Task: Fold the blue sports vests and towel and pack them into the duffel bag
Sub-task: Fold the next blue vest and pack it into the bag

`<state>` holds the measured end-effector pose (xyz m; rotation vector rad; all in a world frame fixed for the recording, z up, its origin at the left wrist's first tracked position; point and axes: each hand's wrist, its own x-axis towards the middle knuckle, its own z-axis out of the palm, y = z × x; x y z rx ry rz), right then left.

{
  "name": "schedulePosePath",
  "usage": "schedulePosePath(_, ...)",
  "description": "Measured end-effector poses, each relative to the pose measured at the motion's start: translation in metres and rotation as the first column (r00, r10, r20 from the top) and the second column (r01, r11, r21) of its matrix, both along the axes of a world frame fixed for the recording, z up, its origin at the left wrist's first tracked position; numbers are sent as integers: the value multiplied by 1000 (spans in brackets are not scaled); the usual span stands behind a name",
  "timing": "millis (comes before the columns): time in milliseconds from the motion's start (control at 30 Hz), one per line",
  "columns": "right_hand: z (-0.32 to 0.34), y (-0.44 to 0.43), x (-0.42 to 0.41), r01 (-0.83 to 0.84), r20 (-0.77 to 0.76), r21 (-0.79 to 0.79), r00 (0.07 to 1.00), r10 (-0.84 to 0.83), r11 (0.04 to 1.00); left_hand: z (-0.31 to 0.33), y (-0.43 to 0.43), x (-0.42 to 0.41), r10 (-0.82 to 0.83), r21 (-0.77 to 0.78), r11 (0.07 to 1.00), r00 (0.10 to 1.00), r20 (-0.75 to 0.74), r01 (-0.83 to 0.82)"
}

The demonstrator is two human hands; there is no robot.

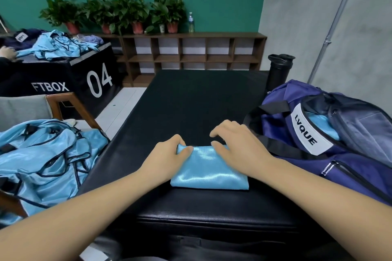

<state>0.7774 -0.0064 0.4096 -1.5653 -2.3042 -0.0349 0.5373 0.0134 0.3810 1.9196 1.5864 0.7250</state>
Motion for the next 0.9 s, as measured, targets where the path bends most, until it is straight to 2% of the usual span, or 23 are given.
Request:
schedulePosePath(100, 10, 10, -7, -53, -131, -247, 991, 21, 967, -3, 2, 1, 2, -1, 1000, 1000, -6, -2)
schedulePosePath(200, 16, 21, -9, -31, -62, -491, 998, 0, 871, -3, 3, 0, 8, 4, 1000, 999, -31, -8)
schedulePosePath(267, 23, 25, -12, -6, 35, -558, 999, 31, 830, -2, 4, -1, 11, 4, 1000, 999, -53, -11)
schedulePosePath(400, 35, 32, -22, 2, 27, -677, 999, 22, 736, 1, 7, -6, 15, -13, 1000, 996, -86, -16)
schedulePosePath(700, 39, 32, -31, -69, -72, -849, 997, 14, 524, 4, 13, -20, -8, -89, 996, 1000, -7, 8)
schedulePosePath(800, 41, 27, -28, -108, -128, -843, 992, -2, 527, 10, 12, -21, 1, -132, 991, 1000, 31, 3)
schedulePosePath(900, 49, 23, -24, -95, -100, -791, 995, 26, 604, 15, 10, -20, 16, -168, 986, 997, 73, -4)
